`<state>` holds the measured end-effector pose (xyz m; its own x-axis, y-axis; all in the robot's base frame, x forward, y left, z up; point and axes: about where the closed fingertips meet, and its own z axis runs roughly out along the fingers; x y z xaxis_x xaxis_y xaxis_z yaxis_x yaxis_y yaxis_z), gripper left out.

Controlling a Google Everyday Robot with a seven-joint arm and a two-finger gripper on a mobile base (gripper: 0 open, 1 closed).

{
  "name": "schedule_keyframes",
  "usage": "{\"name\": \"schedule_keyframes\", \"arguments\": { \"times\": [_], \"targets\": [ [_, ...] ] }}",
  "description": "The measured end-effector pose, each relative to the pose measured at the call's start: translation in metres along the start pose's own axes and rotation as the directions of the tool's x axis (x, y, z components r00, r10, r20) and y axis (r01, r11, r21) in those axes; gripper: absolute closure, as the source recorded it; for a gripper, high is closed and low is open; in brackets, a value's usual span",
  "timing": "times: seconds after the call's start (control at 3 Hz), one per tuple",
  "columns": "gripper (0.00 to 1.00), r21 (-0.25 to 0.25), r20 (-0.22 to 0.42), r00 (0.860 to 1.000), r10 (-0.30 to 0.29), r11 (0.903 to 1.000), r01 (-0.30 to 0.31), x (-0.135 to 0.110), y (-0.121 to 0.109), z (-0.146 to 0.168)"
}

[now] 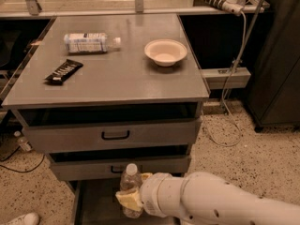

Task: Place water bottle into bottom drawer

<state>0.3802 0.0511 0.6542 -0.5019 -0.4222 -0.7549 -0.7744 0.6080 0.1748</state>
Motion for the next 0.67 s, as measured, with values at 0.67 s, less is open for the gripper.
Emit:
{"name": "schedule_keyframes", "arguments": {
  "times": [0.67],
  "targets": [
    [1.0,0.032,0.021,1.0,0.023,0.9992,-0.023,0.0015,-0.0123,0.0059]
  ]
}}
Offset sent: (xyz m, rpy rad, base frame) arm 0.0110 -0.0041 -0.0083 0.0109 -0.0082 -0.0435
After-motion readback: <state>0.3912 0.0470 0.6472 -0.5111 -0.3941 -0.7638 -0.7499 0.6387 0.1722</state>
